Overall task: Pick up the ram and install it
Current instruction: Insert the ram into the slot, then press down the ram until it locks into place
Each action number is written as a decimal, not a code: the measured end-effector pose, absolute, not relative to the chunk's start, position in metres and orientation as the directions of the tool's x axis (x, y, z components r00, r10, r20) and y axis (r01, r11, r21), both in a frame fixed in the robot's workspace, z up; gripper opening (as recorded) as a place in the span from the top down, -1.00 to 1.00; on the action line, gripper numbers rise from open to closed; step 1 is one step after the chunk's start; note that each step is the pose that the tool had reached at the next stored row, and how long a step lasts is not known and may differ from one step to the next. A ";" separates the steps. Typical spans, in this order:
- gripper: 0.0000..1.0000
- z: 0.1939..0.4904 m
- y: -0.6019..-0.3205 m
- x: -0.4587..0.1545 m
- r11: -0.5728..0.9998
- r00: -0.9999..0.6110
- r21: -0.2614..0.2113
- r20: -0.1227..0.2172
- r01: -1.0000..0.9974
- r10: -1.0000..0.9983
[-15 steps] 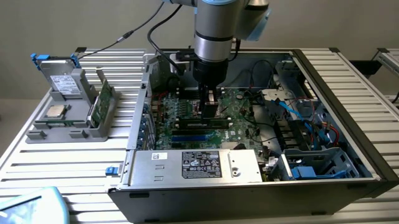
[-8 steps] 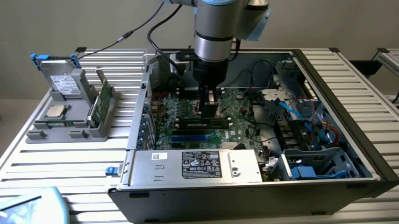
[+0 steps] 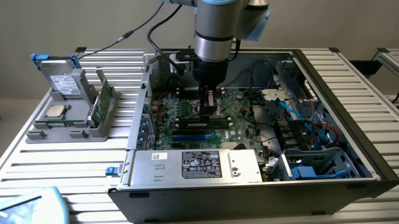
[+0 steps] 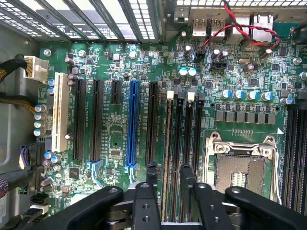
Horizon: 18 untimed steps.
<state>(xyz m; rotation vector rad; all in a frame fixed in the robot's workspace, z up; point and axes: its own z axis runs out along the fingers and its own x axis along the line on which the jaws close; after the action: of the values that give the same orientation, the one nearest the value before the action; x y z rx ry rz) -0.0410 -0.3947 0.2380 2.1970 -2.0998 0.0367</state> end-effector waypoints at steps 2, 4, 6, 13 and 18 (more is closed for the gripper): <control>0.50 0.238 -0.395 -0.041 -0.043 0.048 0.057 0.088 -0.997 -0.995; 0.62 0.238 -0.395 -0.041 -0.043 0.048 0.057 0.088 -0.997 -0.995; 0.79 0.238 -0.395 -0.041 -0.043 0.048 0.057 0.088 -0.997 -0.995; 0.79 0.238 -0.395 -0.041 -0.043 0.048 0.057 0.088 -0.997 -0.995; 0.79 0.238 -0.395 -0.041 -0.043 0.048 0.057 0.088 -0.997 -0.995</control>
<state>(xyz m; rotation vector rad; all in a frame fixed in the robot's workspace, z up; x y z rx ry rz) -0.0410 -0.3947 0.2380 2.1970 -2.0998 0.0367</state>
